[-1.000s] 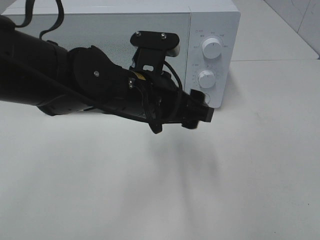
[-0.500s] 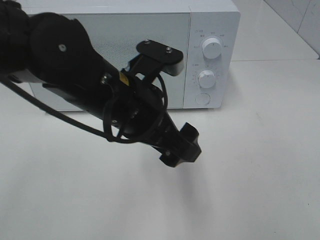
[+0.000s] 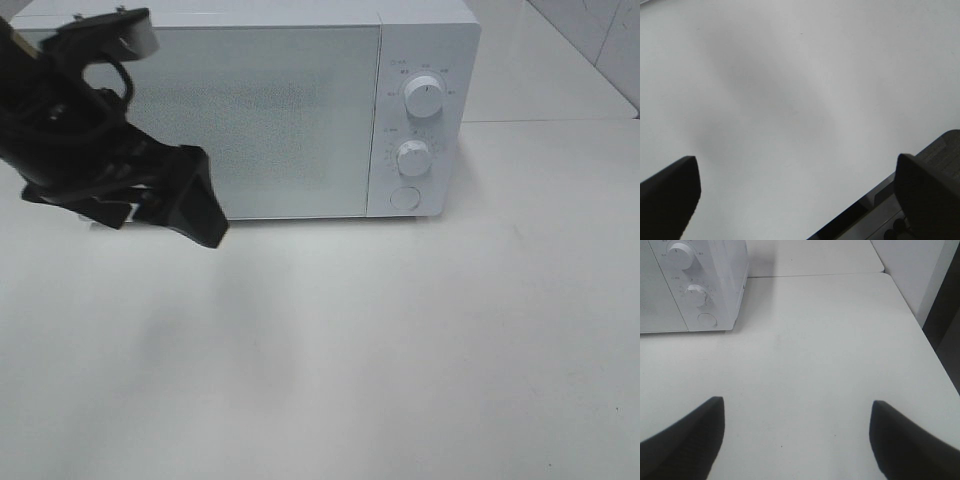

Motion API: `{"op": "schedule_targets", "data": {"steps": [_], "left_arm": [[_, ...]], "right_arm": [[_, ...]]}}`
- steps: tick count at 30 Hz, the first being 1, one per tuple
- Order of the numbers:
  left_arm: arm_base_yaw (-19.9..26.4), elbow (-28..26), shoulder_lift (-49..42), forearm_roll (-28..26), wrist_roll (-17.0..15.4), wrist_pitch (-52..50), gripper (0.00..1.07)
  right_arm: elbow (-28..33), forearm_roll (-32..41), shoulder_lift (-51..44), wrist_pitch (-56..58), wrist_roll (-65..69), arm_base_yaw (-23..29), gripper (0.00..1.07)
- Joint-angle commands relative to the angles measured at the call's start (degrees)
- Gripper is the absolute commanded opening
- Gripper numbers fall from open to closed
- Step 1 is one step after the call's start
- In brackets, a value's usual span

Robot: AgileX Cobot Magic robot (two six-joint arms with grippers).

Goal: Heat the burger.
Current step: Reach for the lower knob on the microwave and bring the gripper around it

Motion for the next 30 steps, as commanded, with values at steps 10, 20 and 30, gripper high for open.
{"op": "schedule_targets", "data": {"steps": [10, 20, 30], "left_arm": [[14.04, 1.89, -11.46, 6.65, -4.7, 9.4, 0.98], [25.73, 14.38, -23.43, 8.37, -4.35, 10.54, 0.98], [27.27, 25.55, -39.48, 13.06, -4.24, 14.38, 0.98]], "right_arm": [[0.17, -0.23, -1.43, -0.4, 0.17, -0.23, 0.75], [0.17, -0.23, -1.43, -0.4, 0.17, -0.23, 0.75], [0.17, -0.23, -1.43, -0.4, 0.17, -0.23, 0.75]]}}
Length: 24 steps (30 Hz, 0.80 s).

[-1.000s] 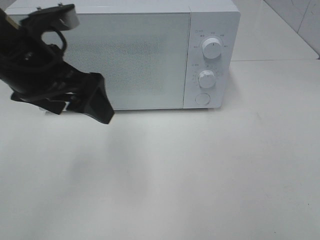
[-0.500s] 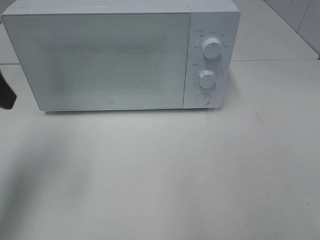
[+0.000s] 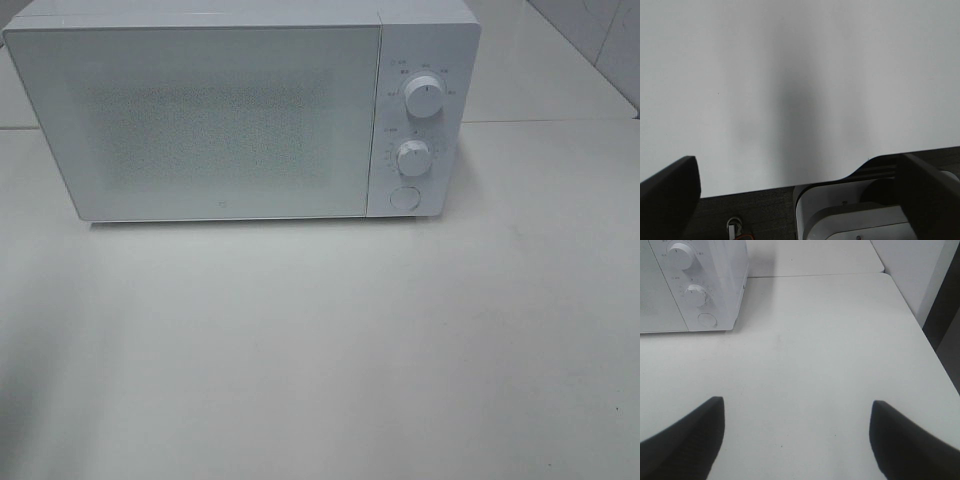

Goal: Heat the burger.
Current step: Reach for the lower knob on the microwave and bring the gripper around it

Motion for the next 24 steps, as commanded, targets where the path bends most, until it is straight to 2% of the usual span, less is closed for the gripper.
{"op": "schedule_targets", "data": {"steps": [1, 5, 18, 20, 24], "left_arm": [[0.17, 2.52, -3.84, 0.63, 0.06, 1.2, 0.98], [0.17, 8.19, -12.03, 1.26, 0.06, 1.2, 0.98], [0.17, 8.14, -30.14, 1.38, -0.11, 0.57, 0.98], [0.17, 8.14, -35.92, -0.52, -0.11, 0.57, 0.98], [0.4, 8.14, -39.71, -0.74, -0.11, 0.52, 0.98]], "right_arm": [[0.17, -0.23, -1.43, -0.4, 0.17, -0.23, 0.75], [0.17, -0.23, -1.43, -0.4, 0.17, -0.23, 0.75], [0.17, -0.29, -1.43, -0.4, 0.17, -0.23, 0.75], [0.17, -0.29, -1.43, -0.4, 0.17, -0.23, 0.75], [0.17, -0.29, -1.43, -0.4, 0.17, -0.23, 0.75]]}}
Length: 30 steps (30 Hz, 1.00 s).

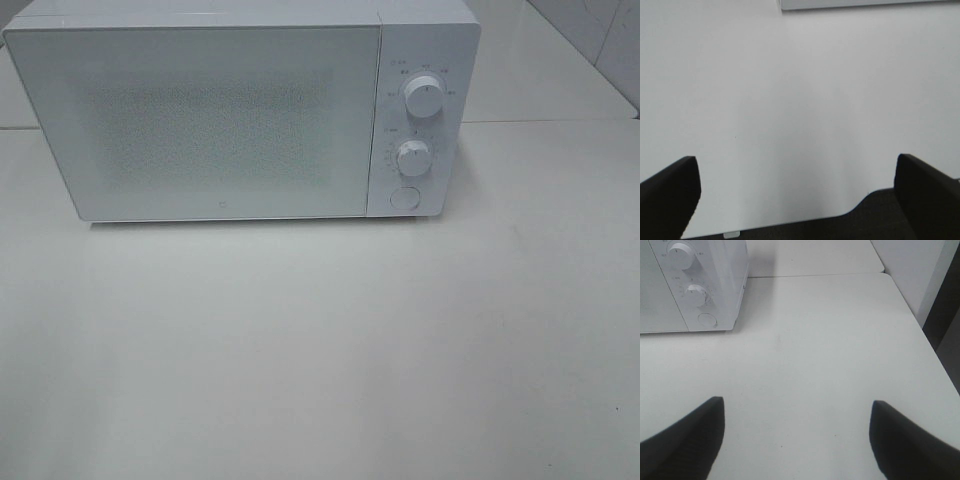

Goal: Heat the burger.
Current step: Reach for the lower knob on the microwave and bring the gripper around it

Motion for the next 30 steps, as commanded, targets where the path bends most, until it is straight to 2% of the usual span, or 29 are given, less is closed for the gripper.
{"op": "schedule_targets", "data": {"steps": [1, 5, 8, 30], "left_arm": [[1.09, 0.17, -4.24, -0.86, -0.11, -0.69, 0.98], [5.5, 0.17, -11.52, -0.63, -0.11, -0.69, 0.98], [5.96, 0.17, -15.93, -0.69, -0.11, -0.69, 0.98], [5.96, 0.11, -15.13, -0.8, -0.11, -0.8, 0.98]], "right_arm": [[0.17, -0.29, -1.43, -0.4, 0.17, -0.23, 0.75], [0.17, -0.29, -1.43, -0.4, 0.17, -0.23, 0.75], [0.17, -0.29, -1.43, -0.4, 0.17, -0.23, 0.75], [0.17, 0.63, -1.43, -0.46, 0.17, -0.23, 0.75]]}}
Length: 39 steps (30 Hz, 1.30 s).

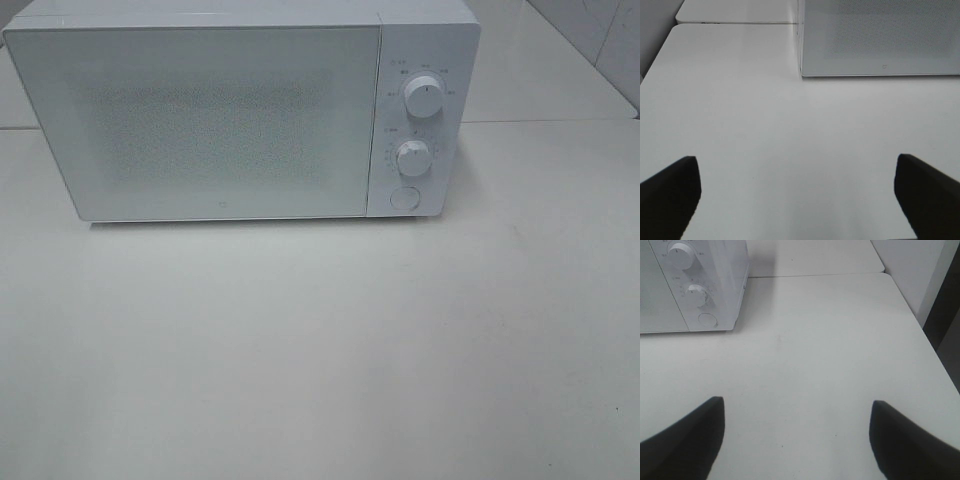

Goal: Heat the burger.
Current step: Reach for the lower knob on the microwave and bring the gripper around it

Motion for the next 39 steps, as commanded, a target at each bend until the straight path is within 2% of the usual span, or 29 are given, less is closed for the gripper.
{"op": "schedule_targets", "data": {"steps": [1, 20, 39], "left_arm": [[0.11, 0.0, -1.09, -0.4, -0.11, -0.8, 0.98], [0.11, 0.0, -1.09, -0.4, -0.11, -0.74, 0.98], [0.11, 0.0, -1.09, -0.4, -0.11, -0.74, 0.98]], "right_arm": [[0.17, 0.97, -1.43, -0.46, 0.17, -0.23, 0.75], [-1.6, 0.92, 0.52, -2.23, -0.06, -0.23, 0.75], [-2.52, 0.92, 19.6, -25.73, 0.4, -0.23, 0.75]]}}
